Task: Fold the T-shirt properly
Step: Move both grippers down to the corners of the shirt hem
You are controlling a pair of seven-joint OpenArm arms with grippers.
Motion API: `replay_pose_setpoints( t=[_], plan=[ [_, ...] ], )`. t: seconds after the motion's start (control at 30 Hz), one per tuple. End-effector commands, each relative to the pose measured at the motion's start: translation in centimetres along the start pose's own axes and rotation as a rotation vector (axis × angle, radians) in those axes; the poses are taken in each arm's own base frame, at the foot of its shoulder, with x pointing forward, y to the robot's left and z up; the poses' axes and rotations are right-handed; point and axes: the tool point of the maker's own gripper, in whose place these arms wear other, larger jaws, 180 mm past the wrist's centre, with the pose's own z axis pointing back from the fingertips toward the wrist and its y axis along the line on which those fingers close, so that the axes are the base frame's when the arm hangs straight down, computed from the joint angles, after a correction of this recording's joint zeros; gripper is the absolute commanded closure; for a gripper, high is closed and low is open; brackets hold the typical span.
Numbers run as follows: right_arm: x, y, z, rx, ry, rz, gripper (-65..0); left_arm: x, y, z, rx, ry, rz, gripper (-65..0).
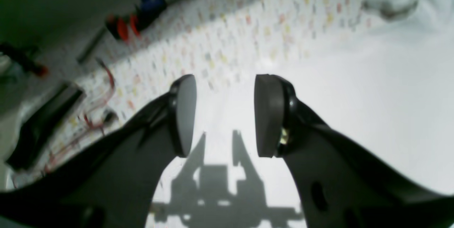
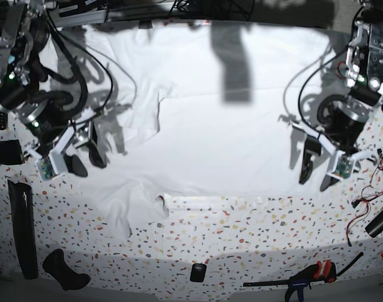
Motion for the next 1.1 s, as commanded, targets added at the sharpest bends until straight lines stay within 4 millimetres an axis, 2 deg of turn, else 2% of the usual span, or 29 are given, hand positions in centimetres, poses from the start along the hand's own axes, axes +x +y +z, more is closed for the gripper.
replay_pose_setpoints(
  t=[0.0, 0.13, 0.27, 0.43, 0.53, 0.7, 0.8, 0.93, 1.07],
  plan=[
    [2.1, -0.6, 0.1, -0.009, -0.058, 0.034, -25.0, 2.4, 0.9, -0.3, 0.02, -0.075, -0.02, -26.0],
    [5.5, -1.2, -0.2, -0.002, -0.15, 0.04, -25.0, 5.0, 1.9, -1.1, 0.039, -0.138, -0.038, -26.0],
    [8.1, -1.8, -0.2, -0.007, -0.222, 0.057, -25.0, 6.3, 3.1, -1.7, 0.085, -0.15, -0.118, -26.0],
    [10.7, -2.7, -0.1, -0.029, -0.278, 0.089, -25.0, 7.7, 4.9, -2.6, 0.144, -0.151, -0.188, -26.0],
    [11.3, -3.1, -0.1, -0.038, -0.279, 0.1, -25.0, 8.0, 5.7, -3.2, 0.162, -0.146, -0.187, -26.0],
    [11.2, -3.2, -0.2, -0.04, -0.27, 0.102, -25.0, 5.8, 7.7, -4.5, 0.191, -0.055, -0.183, -26.0],
    [11.1, -3.2, -0.2, -0.04, -0.266, 0.101, -25.0, 3.3, 9.7, -5.8, 0.217, 0.02, -0.167, -26.0],
    [10.7, -3.2, -0.3, -0.041, -0.245, 0.1, -25.0, -2.1, 12.4, -7.8, 0.233, 0.182, -0.075, -26.0],
    [10.5, -3.2, -0.3, -0.041, -0.235, 0.099, -25.0, -7.1, 12.8, -9.8, 0.115, 0.329, 0.058, -26.0]
  ],
)
